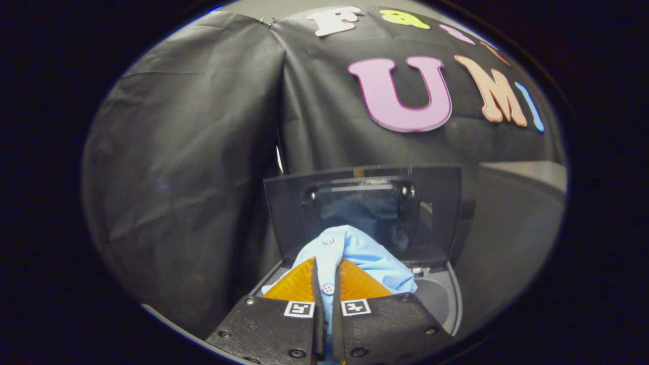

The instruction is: Put the clothes into the washing machine and then close the washing machine lid.

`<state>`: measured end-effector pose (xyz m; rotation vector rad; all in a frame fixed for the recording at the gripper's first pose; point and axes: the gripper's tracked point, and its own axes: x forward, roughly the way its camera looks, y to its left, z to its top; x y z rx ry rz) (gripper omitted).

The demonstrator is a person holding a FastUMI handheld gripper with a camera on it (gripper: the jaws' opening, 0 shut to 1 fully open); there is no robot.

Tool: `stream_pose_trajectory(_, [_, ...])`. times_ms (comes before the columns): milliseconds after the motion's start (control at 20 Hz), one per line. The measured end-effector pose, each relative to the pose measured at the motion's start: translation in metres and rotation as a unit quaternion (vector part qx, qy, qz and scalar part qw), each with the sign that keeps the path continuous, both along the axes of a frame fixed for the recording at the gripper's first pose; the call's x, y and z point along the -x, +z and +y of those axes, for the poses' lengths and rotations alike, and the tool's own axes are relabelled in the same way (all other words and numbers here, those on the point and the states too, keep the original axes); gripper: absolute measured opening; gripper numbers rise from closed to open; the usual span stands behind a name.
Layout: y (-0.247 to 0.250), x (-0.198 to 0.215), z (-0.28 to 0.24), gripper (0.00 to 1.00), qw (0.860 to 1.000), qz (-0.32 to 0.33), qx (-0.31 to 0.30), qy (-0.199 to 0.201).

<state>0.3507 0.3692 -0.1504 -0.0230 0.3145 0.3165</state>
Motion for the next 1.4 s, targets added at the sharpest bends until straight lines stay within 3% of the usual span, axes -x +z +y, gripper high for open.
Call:
stream_pose_trajectory(250, [-0.055,-0.005,-0.024,0.07,0.996,0.057,0.037,-0.060])
stream_pose_trajectory(400, [-0.077,-0.006,-0.024,0.08,0.991,0.103,0.023,-0.080])
stream_pose_trajectory(750, [-0.123,0.001,-0.016,0.12,0.971,0.229,0.032,-0.061])
stream_pose_trajectory(900, [-0.131,0.002,-0.013,0.14,0.959,0.271,0.005,-0.085])
stream_pose_trajectory(1100, [-0.135,-0.006,-0.022,0.16,0.954,0.280,-0.001,-0.111])
stream_pose_trajectory(1200, [-0.137,-0.011,-0.025,0.37,0.954,0.272,-0.012,-0.123])
stream_pose_trajectory(1400, [-0.137,0.007,-0.016,0.78,0.952,0.289,0.007,-0.102])
